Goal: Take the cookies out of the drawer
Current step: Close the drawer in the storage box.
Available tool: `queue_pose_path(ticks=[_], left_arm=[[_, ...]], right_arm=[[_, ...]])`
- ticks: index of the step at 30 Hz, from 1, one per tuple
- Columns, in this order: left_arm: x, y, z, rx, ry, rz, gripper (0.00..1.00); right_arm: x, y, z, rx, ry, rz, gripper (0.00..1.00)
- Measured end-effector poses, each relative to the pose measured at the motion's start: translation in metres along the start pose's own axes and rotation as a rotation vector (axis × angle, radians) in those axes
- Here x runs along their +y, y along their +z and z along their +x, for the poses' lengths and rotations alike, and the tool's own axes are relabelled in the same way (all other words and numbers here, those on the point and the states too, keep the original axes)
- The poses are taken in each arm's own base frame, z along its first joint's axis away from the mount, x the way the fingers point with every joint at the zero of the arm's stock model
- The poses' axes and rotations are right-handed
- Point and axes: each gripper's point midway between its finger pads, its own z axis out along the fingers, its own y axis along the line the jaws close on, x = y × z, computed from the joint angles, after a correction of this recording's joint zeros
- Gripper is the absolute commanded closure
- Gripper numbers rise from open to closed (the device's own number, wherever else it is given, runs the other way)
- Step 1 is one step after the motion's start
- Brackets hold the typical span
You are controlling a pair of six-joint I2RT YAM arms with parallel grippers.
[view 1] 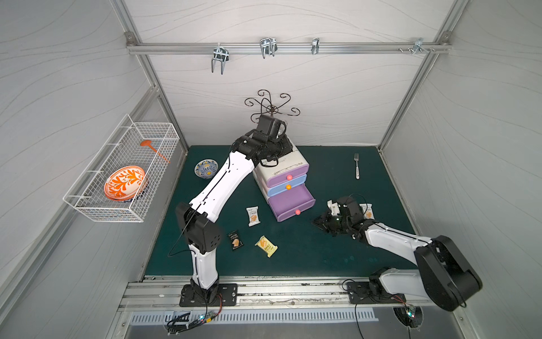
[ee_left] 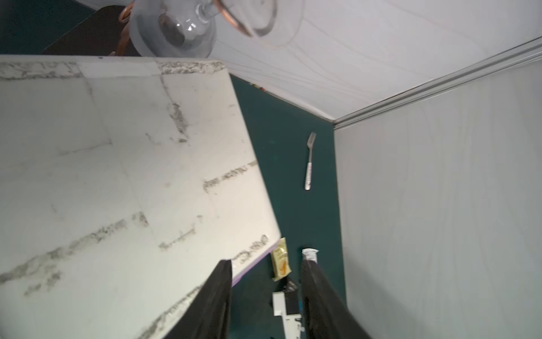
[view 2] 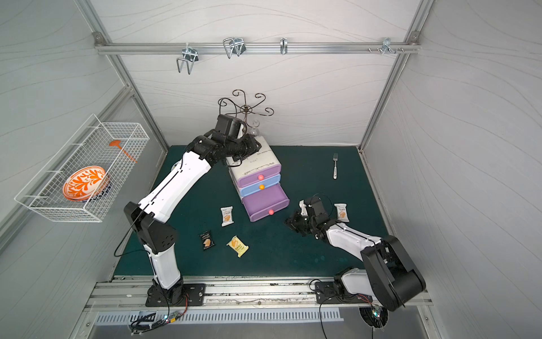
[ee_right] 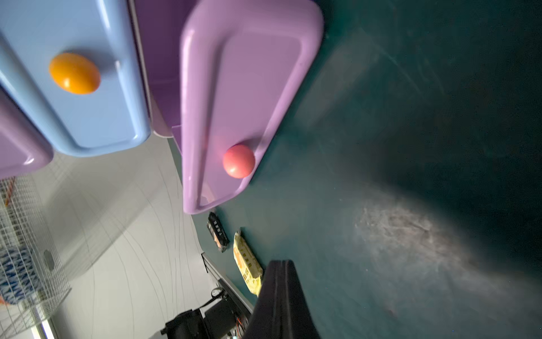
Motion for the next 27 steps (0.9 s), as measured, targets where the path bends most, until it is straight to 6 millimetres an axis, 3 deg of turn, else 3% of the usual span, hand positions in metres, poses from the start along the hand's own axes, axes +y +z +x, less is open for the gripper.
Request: queue_pose_path(ticks=[4, 7, 19, 27], left_arm=[[0.039, 0.03, 0.011, 0.058, 0.038, -0.126, 0.57], [0.047, 0.036, 0.01, 0.058, 0.068, -0.147, 0.57], [0.053, 0.041, 0.001, 0.034, 0.11, -0.119, 0.56], [0.052, 0.043, 0.0, 0.04, 0.118, -0.091, 0.56]], right_arm=[[-0.016, 0.022, -0.001, -0.018, 0.032, 0.048, 1.0], [-0.023, 0.037, -0.001, -0.029, 0.043, 0.068, 1.0], [0.029, 0.101, -0.061, -0.171, 0.05, -0.04, 1.0], [0.05, 0.127, -0.087, -0.241, 0.076, -0.077, 1.0]])
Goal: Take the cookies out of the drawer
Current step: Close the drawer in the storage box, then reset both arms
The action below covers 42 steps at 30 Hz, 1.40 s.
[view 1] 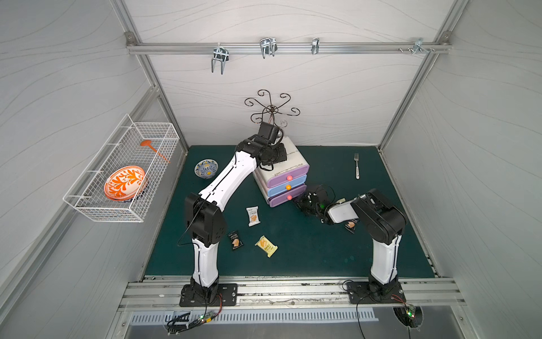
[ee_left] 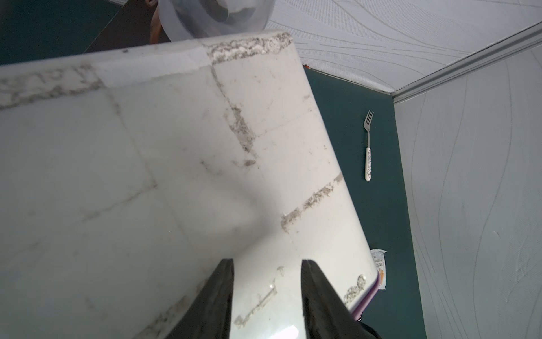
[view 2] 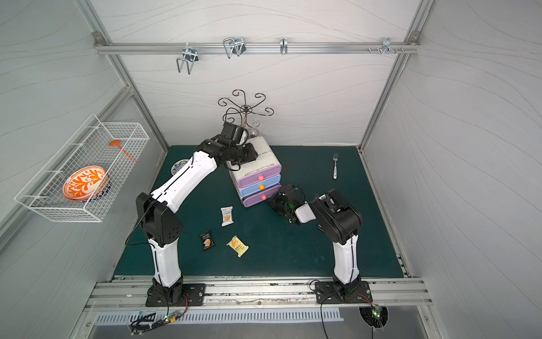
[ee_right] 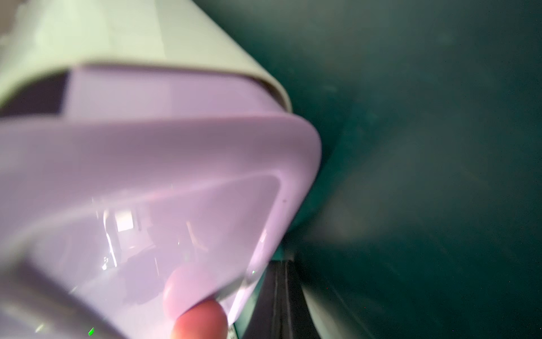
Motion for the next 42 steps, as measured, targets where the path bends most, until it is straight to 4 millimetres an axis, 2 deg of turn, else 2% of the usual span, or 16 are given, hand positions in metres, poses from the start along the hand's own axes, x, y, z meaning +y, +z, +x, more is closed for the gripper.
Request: queue_pose_path(ticks=[7, 9, 12, 14, 15, 18, 19, 22, 23, 27, 29, 32, 35, 38, 40, 42], left_arm=[[-0.002, 0.0, 0.001, 0.006, 0.012, 0.031, 0.55], [-0.004, 0.0, 0.001, 0.006, 0.011, 0.043, 0.49], [-0.009, -0.004, -0.001, -0.001, 0.014, 0.07, 0.37], [-0.011, -0.008, -0.001, -0.005, 0.016, 0.082, 0.32], [-0.012, -0.011, 0.0, -0.002, 0.015, 0.086, 0.3], [-0.013, -0.024, 0.005, 0.015, -0.01, 0.097, 0.26], [-0.013, -0.031, 0.007, 0.019, -0.023, 0.103, 0.24], [-0.019, -0.063, 0.011, 0.007, -0.059, 0.14, 0.04], [-0.021, -0.079, 0.011, -0.009, -0.071, 0.155, 0.01], [-0.026, -0.159, 0.01, -0.125, -0.093, 0.225, 0.0], [-0.02, -0.206, 0.014, -0.214, -0.103, 0.253, 0.0], [0.007, -0.255, 0.034, -0.333, -0.124, 0.241, 0.0], [0.06, -0.275, 0.062, -0.428, -0.162, 0.106, 0.01], [0.127, -0.271, 0.087, -0.49, -0.206, -0.151, 0.0], [0.17, -0.257, 0.1, -0.507, -0.202, -0.352, 0.0], [0.204, -0.24, 0.11, -0.508, -0.163, -0.522, 0.0]], right_arm=[[0.004, 0.005, -0.003, -0.019, 0.01, -0.005, 1.0], [0.004, 0.005, -0.004, -0.015, 0.011, -0.004, 0.99], [0.002, -0.001, -0.001, 0.009, 0.004, 0.004, 0.9], [0.003, -0.016, 0.004, 0.028, -0.011, 0.016, 0.83], [0.005, -0.026, 0.007, 0.036, -0.02, 0.018, 0.75], [0.021, -0.066, 0.019, 0.073, -0.077, 0.005, 0.62], [0.029, -0.081, 0.021, 0.08, -0.106, -0.003, 0.55], [0.051, -0.126, 0.024, 0.085, -0.201, -0.019, 0.4], [0.056, -0.143, 0.021, 0.076, -0.232, -0.017, 0.35], [0.068, -0.21, -0.011, -0.053, -0.328, -0.008, 0.19], [0.068, -0.241, -0.032, -0.155, -0.385, 0.017, 0.17], [0.069, -0.271, -0.053, -0.273, -0.497, 0.07, 0.13], [0.068, -0.285, -0.074, -0.363, -0.65, 0.165, 0.04], [0.054, -0.285, -0.096, -0.421, -0.796, 0.323, 0.01], [0.04, -0.282, -0.11, -0.447, -0.87, 0.436, 0.01], [0.029, -0.279, -0.12, -0.466, -0.925, 0.509, 0.01]])
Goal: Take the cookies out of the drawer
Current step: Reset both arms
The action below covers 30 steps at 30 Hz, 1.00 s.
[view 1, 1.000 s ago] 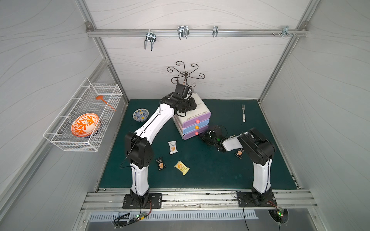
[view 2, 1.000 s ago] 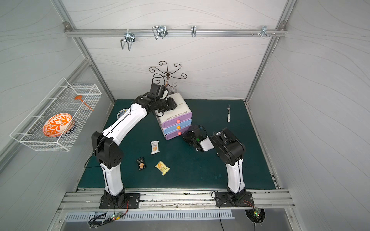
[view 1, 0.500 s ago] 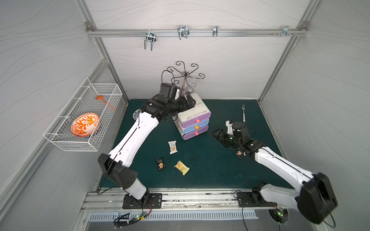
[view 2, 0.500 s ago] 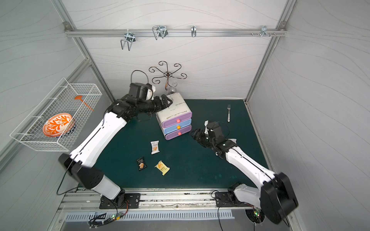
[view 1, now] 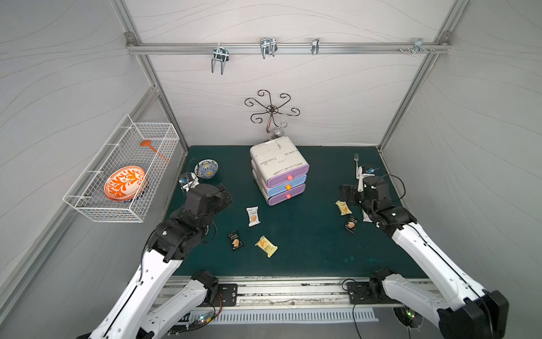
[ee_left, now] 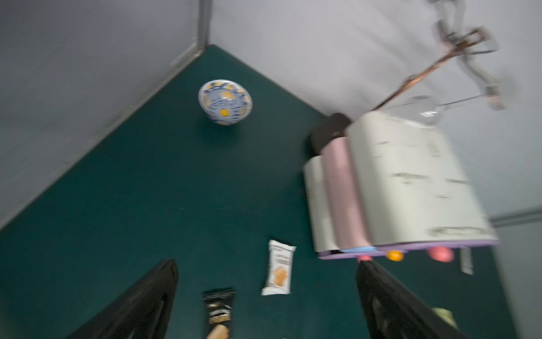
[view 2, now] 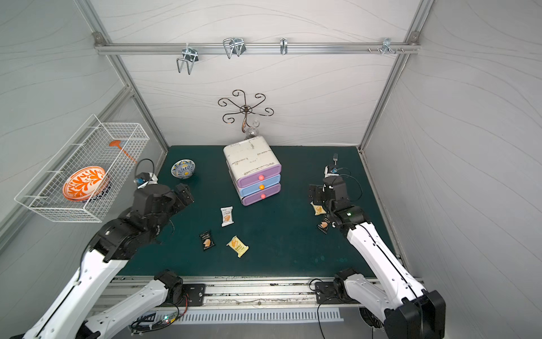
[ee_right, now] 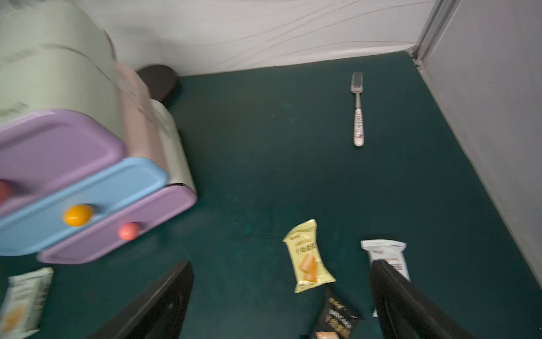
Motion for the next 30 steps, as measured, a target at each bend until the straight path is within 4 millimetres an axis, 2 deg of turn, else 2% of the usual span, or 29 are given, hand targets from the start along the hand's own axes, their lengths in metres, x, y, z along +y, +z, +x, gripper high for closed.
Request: queue_pose_path(ticks=[3, 7, 10, 13, 17, 20, 24, 26, 28, 30], left_arm=[[0.027, 0.034, 0.022, -0.055, 0.133, -0.163, 0.0], [0.05, 0.074, 0.048, -0.129, 0.256, -0.244, 0.0], [0.066, 0.099, 0.058, -0.162, 0.232, -0.258, 0.0], [0.079, 0.127, 0.062, -0.173, 0.2, -0.282, 0.0], [0.067, 0.17, 0.079, -0.156, 0.244, -0.242, 0.0], [0.059, 0.193, 0.094, -0.117, 0.321, -0.226, 0.01], [0.048, 0.213, 0.093, -0.145, 0.333, -0.158, 0.01], [0.048, 0.218, 0.089, -0.148, 0.307, -0.118, 0.0], [0.05, 0.222, 0.079, -0.179, 0.27, -0.093, 0.0], [0.052, 0.224, 0.077, -0.178, 0.26, -0.079, 0.0]], right_arm=[[-0.012, 0.016, 0.016, -0.016, -0.058, 0.051, 0.01], [-0.035, 0.038, 0.055, 0.0, -0.05, 0.099, 0.01], [-0.053, 0.048, 0.074, -0.014, -0.016, 0.121, 0.01], [-0.061, 0.056, 0.079, -0.065, 0.021, 0.102, 0.01], [-0.055, 0.078, 0.083, -0.086, 0.031, 0.054, 0.01], [-0.052, 0.093, 0.09, -0.081, 0.016, 0.041, 0.01], [-0.056, 0.105, 0.085, -0.123, -0.004, 0.051, 0.01], [-0.059, 0.117, 0.086, -0.139, -0.002, 0.06, 0.01], [-0.061, 0.129, 0.095, -0.1, -0.005, 0.065, 0.01], [-0.064, 0.133, 0.095, -0.099, 0.0, 0.07, 0.01]])
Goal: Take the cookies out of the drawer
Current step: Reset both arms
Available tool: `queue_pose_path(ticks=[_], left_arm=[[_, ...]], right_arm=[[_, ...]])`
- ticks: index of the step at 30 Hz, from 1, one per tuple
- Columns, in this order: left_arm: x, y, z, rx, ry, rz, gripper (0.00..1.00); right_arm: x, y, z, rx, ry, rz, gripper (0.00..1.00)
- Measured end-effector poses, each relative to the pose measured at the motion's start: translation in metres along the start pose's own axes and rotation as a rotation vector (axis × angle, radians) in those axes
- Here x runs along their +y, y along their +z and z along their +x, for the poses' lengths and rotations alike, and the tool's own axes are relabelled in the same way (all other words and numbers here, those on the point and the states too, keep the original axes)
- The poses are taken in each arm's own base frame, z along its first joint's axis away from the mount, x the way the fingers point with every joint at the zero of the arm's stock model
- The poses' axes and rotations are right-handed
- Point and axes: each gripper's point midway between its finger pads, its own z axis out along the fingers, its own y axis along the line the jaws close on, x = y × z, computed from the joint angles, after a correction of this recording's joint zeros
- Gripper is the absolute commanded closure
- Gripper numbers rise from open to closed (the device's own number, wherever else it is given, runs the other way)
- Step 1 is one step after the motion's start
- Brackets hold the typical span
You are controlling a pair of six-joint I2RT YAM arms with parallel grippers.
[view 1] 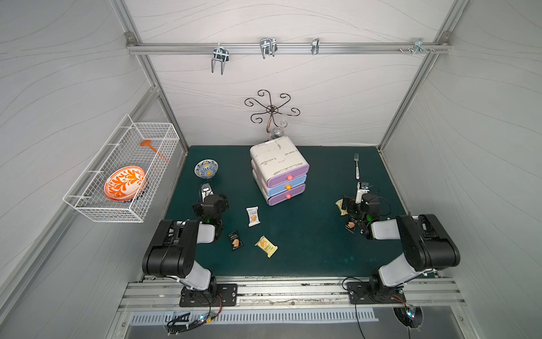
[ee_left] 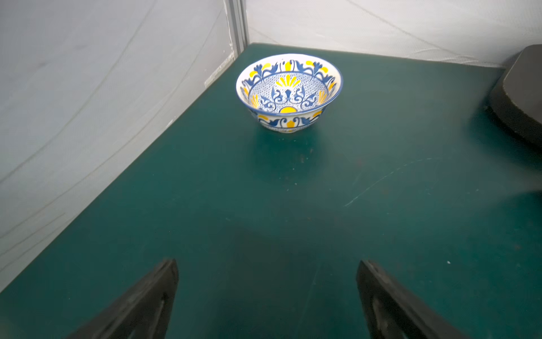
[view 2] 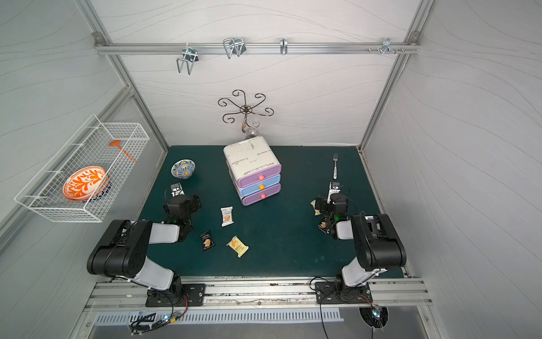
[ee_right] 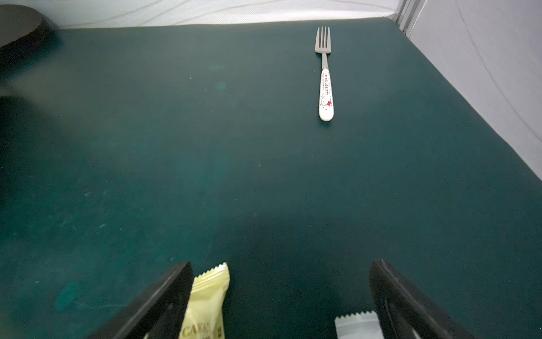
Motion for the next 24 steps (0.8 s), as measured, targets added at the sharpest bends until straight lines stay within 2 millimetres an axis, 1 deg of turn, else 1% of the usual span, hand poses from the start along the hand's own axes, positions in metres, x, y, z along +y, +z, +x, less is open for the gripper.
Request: queue_pose_path(ticks=[4, 7, 24], left_arm=[[-0.007, 0.001, -0.003, -0.008, -0.007, 0.04, 0.0], [-0.01, 0.001, -0.003, -0.008, -0.008, 0.058, 0.0], [-0.012, 0.001, -0.003, -0.008, -0.009, 0.073, 0.0]], right_arm=[[-0.001, 0.002, -0.013, -0.031, 0.006, 0.001, 0.01], [0.0, 0.003, -0.018, -0.041, 0.006, 0.0, 0.01], [0.0, 0.004, -0.019, -0.042, 0.006, 0.001, 0.01]])
